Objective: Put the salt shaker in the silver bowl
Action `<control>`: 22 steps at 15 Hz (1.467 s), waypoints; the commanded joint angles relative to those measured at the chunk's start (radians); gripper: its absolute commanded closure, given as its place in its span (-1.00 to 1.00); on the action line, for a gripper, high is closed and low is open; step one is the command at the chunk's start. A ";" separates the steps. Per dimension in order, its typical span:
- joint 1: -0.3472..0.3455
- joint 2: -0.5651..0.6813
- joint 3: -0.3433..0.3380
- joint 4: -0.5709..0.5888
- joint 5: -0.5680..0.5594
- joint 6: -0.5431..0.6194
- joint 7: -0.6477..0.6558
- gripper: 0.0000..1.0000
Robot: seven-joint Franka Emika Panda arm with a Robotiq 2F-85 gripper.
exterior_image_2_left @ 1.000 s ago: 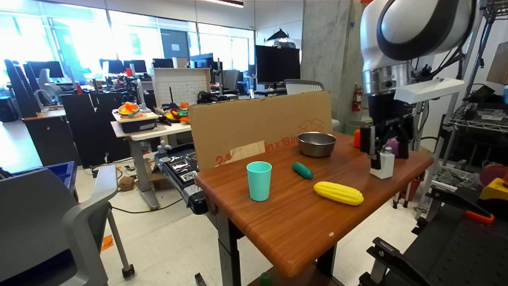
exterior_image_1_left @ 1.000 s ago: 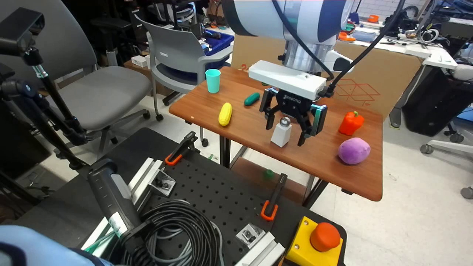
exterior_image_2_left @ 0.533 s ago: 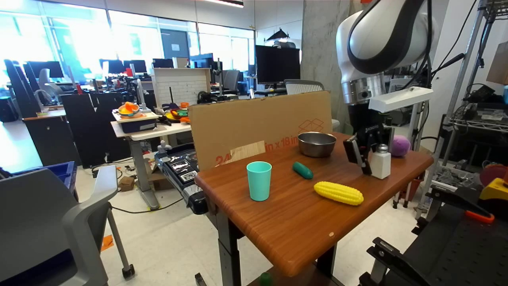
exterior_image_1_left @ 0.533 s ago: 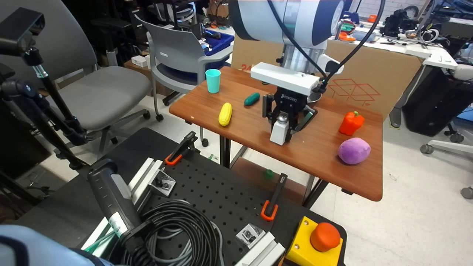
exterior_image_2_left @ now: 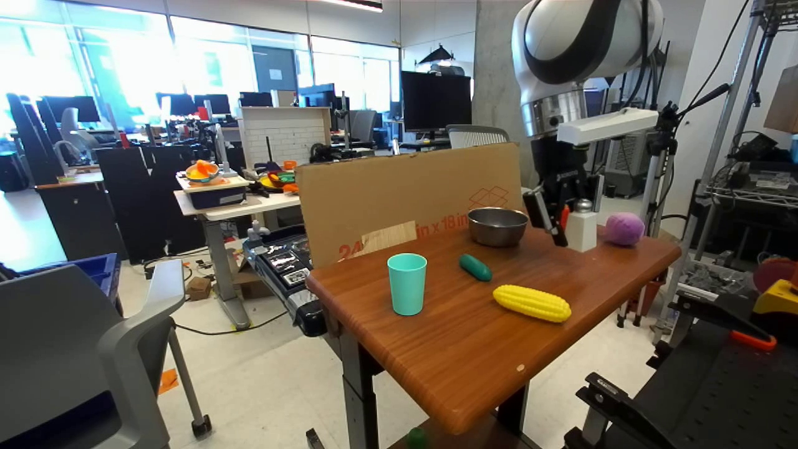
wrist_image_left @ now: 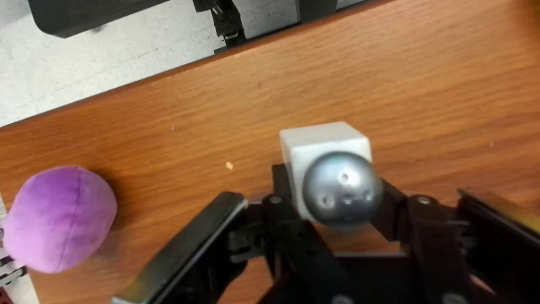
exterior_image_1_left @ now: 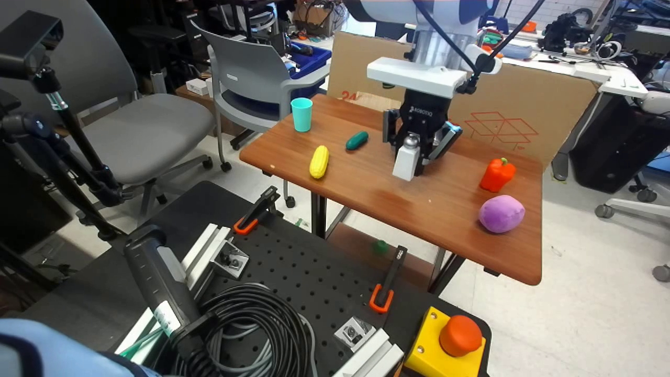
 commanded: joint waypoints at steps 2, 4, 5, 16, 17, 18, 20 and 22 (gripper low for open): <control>0.014 0.037 -0.025 0.161 0.020 -0.105 0.014 0.65; 0.004 0.078 -0.024 0.258 0.038 -0.161 0.003 0.65; -0.001 0.105 -0.022 0.309 0.052 -0.173 -0.006 0.65; -0.003 0.428 0.000 0.700 0.104 -0.183 -0.077 0.65; -0.001 0.450 0.004 0.721 0.105 -0.189 -0.084 0.65; 0.003 0.470 0.008 0.742 0.104 -0.198 -0.089 0.65; 0.008 0.494 0.013 0.776 0.103 -0.218 -0.099 0.65; 0.014 0.499 0.011 0.798 0.099 -0.240 -0.101 0.65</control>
